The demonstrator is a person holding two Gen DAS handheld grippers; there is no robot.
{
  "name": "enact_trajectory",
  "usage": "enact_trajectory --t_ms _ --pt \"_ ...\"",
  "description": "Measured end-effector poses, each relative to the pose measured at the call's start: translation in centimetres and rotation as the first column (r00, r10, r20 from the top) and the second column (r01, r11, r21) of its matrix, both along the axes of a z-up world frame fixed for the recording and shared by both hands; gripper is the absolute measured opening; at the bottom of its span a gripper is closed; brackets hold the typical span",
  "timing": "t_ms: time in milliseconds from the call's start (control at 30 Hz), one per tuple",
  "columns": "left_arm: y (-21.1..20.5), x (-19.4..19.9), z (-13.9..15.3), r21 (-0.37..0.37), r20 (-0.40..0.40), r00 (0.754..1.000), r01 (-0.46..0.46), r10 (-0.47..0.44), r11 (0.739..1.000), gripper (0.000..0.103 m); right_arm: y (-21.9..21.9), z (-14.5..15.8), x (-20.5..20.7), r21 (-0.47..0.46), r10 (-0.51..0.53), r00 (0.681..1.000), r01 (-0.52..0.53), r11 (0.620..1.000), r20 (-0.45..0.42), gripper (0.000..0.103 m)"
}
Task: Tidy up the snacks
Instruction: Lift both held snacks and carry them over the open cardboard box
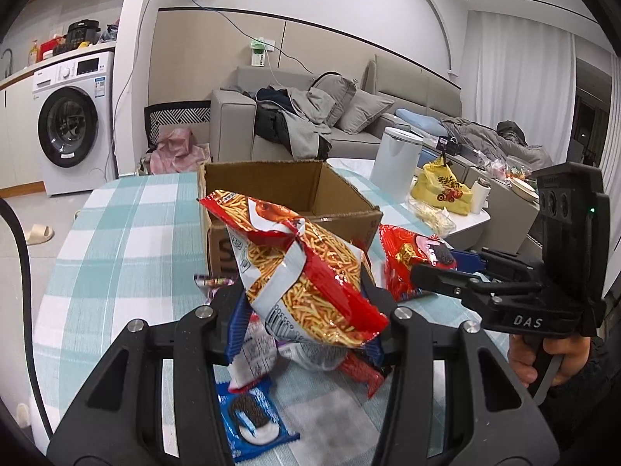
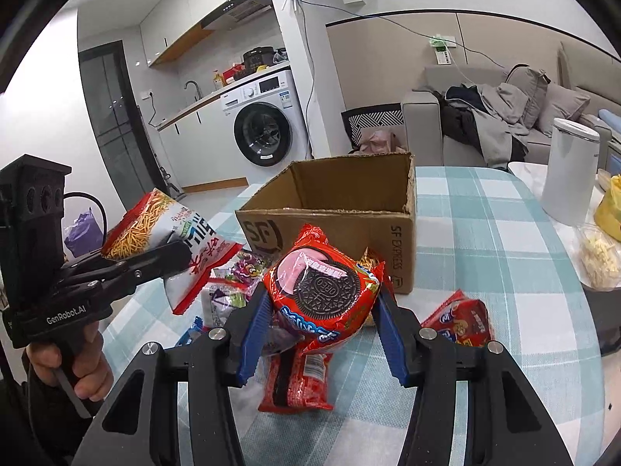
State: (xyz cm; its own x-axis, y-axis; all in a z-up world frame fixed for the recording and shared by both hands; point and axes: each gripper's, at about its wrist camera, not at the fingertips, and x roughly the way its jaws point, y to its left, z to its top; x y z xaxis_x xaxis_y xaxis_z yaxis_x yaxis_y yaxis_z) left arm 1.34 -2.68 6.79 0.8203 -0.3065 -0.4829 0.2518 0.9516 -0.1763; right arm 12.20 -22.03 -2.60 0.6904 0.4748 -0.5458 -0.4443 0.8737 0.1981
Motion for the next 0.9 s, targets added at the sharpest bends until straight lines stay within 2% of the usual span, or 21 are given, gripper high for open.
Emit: enact_trajectory --t_ms 600,900 --pt "0.4 7.2 1.6 0.000 0.002 0.999 -0.047 0.047 0.999 0.045 1.8 1.7 3.3 -0.020 0.023 1.000 -0.023 1.000 0.006 0.053" --pt "-0.2 10.7 1.5 0.031 0.001 0.998 -0.056 0.056 0.998 0.045 2.5 2.1 5.2 -0.024 0.019 1.000 -0.019 1.000 -0.005 0.053"
